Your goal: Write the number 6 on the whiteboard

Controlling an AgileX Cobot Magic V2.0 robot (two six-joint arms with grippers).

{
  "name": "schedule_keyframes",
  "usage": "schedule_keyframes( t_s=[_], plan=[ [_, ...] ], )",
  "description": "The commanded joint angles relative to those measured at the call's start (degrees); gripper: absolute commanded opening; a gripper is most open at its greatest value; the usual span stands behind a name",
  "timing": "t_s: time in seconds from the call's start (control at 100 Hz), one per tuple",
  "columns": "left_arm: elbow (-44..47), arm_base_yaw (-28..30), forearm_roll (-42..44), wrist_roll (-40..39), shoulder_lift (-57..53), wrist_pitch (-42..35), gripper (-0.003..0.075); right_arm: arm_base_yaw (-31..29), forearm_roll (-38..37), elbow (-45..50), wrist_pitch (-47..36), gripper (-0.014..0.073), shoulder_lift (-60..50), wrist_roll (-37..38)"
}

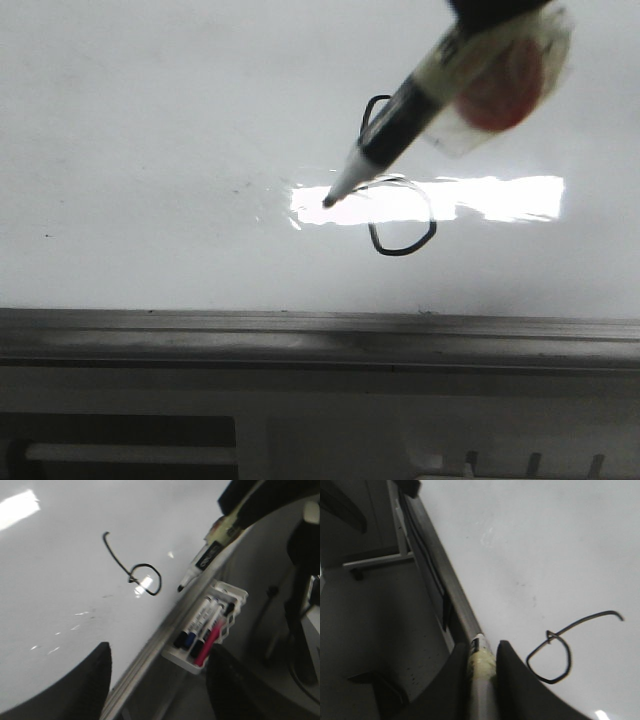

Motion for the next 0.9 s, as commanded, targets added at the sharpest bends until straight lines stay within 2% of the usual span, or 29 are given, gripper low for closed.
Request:
schedule_keyframes(
  t_s=[0.0, 0.17, 0.36, 0.53, 0.69, 0.78, 0.89],
  plan=[
    [-5.7, -0.7, -1.9, 7.1, 7.1, 5.9, 0.044, 1.9, 2.3, -2.0, -3.8, -0.0064, 1.9, -0.5],
    [-9.6, -6.9, -1.9, 13.6, 16.7, 8.8, 0.0439, 5.6, 4.2, -2.0, -4.0, -0.0064, 4.8, -0.5],
    [-10.7, -15.9, -1.9, 13.7, 23.9, 2.0, 0.0397, 7.5, 5.4, -2.0, -4.1, -0.0064, 5.1, -0.5],
    [-10.7, -19.1, -3.6, 13.7, 27.3, -2.9, 0.0372, 7.5, 7.0, -2.0, -4.1, -0.0064, 5.1, -0.5],
    [-10.7, -19.3, -5.9, 13.7, 28.5, -5.1, 0.034, 7.5, 7.8, -2.0, -4.1, -0.0064, 5.1, -0.5],
    [-10.7, -19.3, -7.2, 13.7, 28.7, -6.2, 0.025, 7.5, 7.9, -2.0, -4.0, -0.0064, 5.1, -0.5],
    [-10.7, -19.3, -7.9, 13.7, 28.7, -6.2, 0.0047, 7.5, 7.9, -2.0, -3.7, -0.0064, 5.1, -0.5]
  ],
)
